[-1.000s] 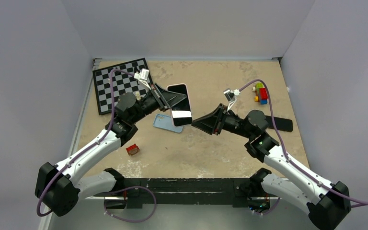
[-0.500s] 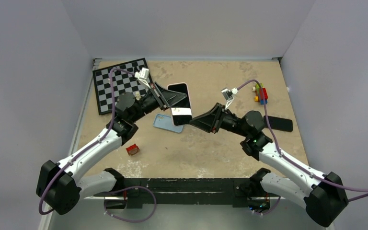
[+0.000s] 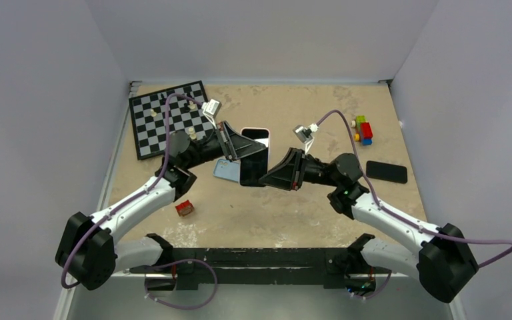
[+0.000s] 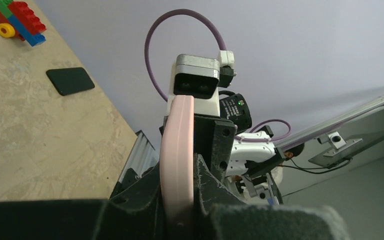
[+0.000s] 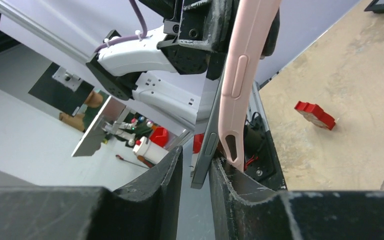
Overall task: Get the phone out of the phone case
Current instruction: Remove the phone case from the phone.
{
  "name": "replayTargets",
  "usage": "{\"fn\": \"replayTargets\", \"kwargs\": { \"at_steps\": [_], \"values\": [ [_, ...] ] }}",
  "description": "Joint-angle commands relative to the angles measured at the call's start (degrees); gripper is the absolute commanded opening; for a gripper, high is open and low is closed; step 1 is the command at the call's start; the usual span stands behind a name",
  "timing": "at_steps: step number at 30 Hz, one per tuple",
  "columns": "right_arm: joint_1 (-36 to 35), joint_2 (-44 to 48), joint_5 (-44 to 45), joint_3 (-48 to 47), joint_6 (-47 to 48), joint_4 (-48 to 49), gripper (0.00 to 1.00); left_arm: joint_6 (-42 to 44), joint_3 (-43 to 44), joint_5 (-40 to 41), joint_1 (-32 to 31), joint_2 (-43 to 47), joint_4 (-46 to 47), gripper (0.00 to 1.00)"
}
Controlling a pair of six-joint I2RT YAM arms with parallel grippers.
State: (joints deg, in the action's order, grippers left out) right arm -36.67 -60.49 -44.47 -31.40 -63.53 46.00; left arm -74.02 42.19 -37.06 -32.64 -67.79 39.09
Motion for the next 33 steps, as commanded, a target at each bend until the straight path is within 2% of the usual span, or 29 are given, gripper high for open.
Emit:
{"fn": "replayTargets", "kwargs": {
  "at_steps": [1, 6, 8, 10, 12, 14, 16, 18, 21, 24, 26, 30, 33],
  "values": [
    [0.2, -1.6, 4.0, -0.5, -1.8, 9.3, 0.29, -2.3, 0.0, -9.6, -2.4, 1.8, 5.0, 0.00],
    [0.2, -2.0, 6.9, -0.5, -1.7, 7.3, 0.23, -1.7, 0.5, -8.0, -2.6, 2.0, 4.4, 0.00],
    [0.1, -1.7, 7.7, -0.8, -1.0, 4.9, 0.16, -1.6, 0.8, -7.2, -2.6, 2.1, 4.1, 0.00],
    [0.2, -0.6, 9.3, -0.5, -0.2, 2.9, 0.02, -0.5, 1.5, -7.1, -2.6, 2.5, 2.3, 0.01],
    [0.2, 0.5, 10.1, 0.1, -0.4, 2.3, 0.00, 2.5, 2.4, -6.8, -2.5, 3.7, -2.8, 0.18],
    [0.6, 1.6, 9.5, 0.2, -0.6, 2.3, 0.00, 6.7, 3.3, -5.9, -2.5, 5.4, -8.2, 0.39],
    [0.7, 2.7, 8.8, 0.3, -0.8, 2.4, 0.00, 11.3, 4.1, -5.2, -2.4, 7.3, -13.1, 0.54],
    [1.4, 3.8, 7.9, 0.5, -1.8, 2.4, 0.00, 16.7, 5.1, -4.1, -1.9, 9.6, -18.7, 0.65],
    [2.8, 5.3, 7.1, 1.7, -4.0, 4.7, 0.00, 22.6, 6.4, -2.2, -1.1, 11.9, -26.7, 0.72],
    [4.9, 7.0, 6.1, 3.2, -6.7, 6.4, 0.00, 28.3, 6.0, 1.8, -0.2, 15.5, -32.3, 0.73],
    [6.5, 7.9, 5.6, 4.2, -8.5, 7.8, 0.00, 30.3, 4.3, 3.4, -0.1, 17.7, -33.5, 0.71],
    [8.6, 7.9, 3.6, 5.2, -13.2, 12.3, 0.00, 30.0, -1.9, 1.5, -0.1, 20.5, -26.7, 0.57],
    [8.7, 6.7, 2.4, 5.0, -15.9, 16.4, 0.00, 28.4, -3.8, -1.1, -0.1, 19.9, -23.0, 0.62]
  ]
}}
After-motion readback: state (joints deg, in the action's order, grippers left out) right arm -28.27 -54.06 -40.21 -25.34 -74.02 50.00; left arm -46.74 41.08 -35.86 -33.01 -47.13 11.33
